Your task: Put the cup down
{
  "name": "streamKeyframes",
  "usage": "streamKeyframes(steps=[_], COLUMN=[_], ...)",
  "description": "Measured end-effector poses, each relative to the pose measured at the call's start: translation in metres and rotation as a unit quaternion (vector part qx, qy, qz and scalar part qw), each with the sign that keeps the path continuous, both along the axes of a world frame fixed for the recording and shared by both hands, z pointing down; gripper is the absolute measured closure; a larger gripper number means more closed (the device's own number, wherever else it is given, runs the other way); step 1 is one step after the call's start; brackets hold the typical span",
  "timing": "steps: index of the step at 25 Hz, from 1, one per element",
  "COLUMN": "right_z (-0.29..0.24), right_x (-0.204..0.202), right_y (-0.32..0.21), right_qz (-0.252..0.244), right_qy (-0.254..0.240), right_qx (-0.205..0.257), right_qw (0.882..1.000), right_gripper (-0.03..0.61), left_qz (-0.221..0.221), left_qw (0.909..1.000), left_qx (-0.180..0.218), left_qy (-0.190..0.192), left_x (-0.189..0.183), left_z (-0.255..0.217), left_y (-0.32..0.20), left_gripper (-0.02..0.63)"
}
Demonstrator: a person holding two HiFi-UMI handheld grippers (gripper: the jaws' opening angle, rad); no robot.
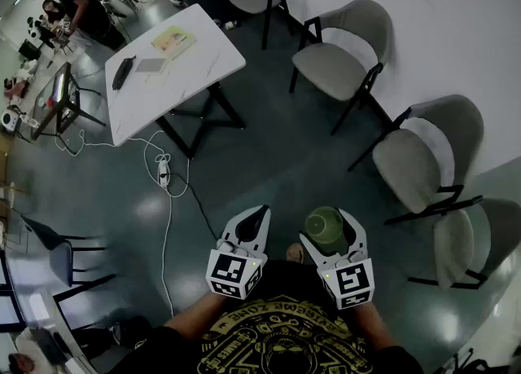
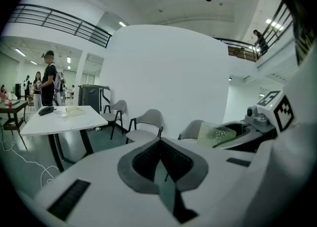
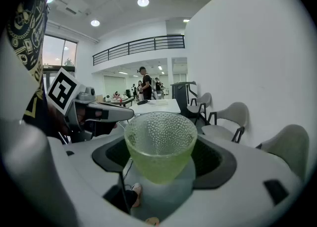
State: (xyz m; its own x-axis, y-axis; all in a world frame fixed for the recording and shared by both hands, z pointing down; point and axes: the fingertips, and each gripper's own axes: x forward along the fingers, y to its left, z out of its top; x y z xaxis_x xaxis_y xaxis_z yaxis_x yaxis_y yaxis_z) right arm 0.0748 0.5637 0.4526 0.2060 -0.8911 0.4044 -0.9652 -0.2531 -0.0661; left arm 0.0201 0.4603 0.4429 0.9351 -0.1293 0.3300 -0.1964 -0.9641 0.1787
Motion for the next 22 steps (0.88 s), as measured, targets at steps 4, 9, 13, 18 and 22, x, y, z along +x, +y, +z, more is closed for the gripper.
streamKeyframes(steps=[4,9,13,18,22], right_z=[-0.007,-0.008,-0.009,-0.009,-0.005], right_x=[0.001,0.001,0.000,0.002,0.003], right_y=[-0.004,-0.009,-0.012,-0.016,-0.022], right_qz=[0.004,0.001,0.000,0.000,-0.004], right_qy=[0.004,0.005,-0.002,-0.012,-0.020], right_qx=[-0.006,-0.003,-0.002,0.003,0.003], right_qw=[1.000,1.000,1.000,1.000,1.000], right_gripper=[0.198,0.198,0.198,0.198,0.198], left_qz=[-0.006,-0.015,-0.019,-0.023,-0.031], left_qw=[1.0000,0.9999,0.9998,0.9997,0.9995], left_qx=[0.001,-0.002,-0.004,-0.007,-0.008], left_qy=[0.000,0.000,0.000,0.000,-0.005], left_x=[-0.006,-0.011,-0.013,-0.011,-0.011], left_z=[0.000,0.001,0.001,0.001,0.005], left_y=[-0.002,-0.007,-0.009,-0.013,-0.019], left_gripper=[0.606,0.605,0.606,0.606,0.606])
